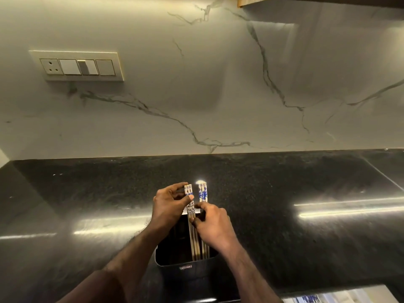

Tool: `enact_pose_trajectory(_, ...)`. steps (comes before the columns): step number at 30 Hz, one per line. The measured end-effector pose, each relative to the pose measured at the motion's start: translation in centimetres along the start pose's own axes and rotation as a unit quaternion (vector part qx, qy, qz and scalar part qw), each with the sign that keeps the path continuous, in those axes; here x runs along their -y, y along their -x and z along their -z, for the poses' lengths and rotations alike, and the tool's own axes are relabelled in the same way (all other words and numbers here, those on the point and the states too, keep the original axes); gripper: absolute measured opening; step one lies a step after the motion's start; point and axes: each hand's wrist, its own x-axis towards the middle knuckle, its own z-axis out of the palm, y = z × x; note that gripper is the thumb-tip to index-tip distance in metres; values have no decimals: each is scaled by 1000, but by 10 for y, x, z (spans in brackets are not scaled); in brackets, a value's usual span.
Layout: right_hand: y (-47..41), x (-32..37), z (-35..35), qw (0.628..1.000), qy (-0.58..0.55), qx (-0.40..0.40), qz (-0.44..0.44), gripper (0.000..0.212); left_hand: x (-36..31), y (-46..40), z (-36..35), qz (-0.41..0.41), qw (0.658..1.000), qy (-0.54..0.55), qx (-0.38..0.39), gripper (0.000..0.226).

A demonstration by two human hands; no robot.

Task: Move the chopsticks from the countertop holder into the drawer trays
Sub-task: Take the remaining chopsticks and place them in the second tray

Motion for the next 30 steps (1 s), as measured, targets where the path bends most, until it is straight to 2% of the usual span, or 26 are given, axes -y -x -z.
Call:
enact_pose_trajectory(6, -4, 4, -2, 1000, -8, 4, -2, 35, 4, -3, 5, 19, 998, 65, 19, 33)
enact_pose_trajectory(11, -5, 10, 0, 1000, -26, -5, 11, 23, -13, -5, 15, 19, 992, 113, 43, 31)
enact_pose_trajectory(16, -5, 20, 8, 993, -104, 19, 48, 16, -70, -14, 39, -18, 985, 121, 120, 33)
enact_pose_trajectory(20, -6, 33, 19, 977, -200, 58, 50, 16, -129, -22, 58, -49, 978, 137, 151, 34)
enact_pose_trajectory(24, -6, 45, 33, 941, -309, 117, 72, 16, -165, -23, 68, -90, 976, 142, 140, 32)
enact_pose_trajectory(30, 2, 53, 44, 930, -326, 137, 101, 15, -173, -7, 72, -93, 977, 139, 131, 38)
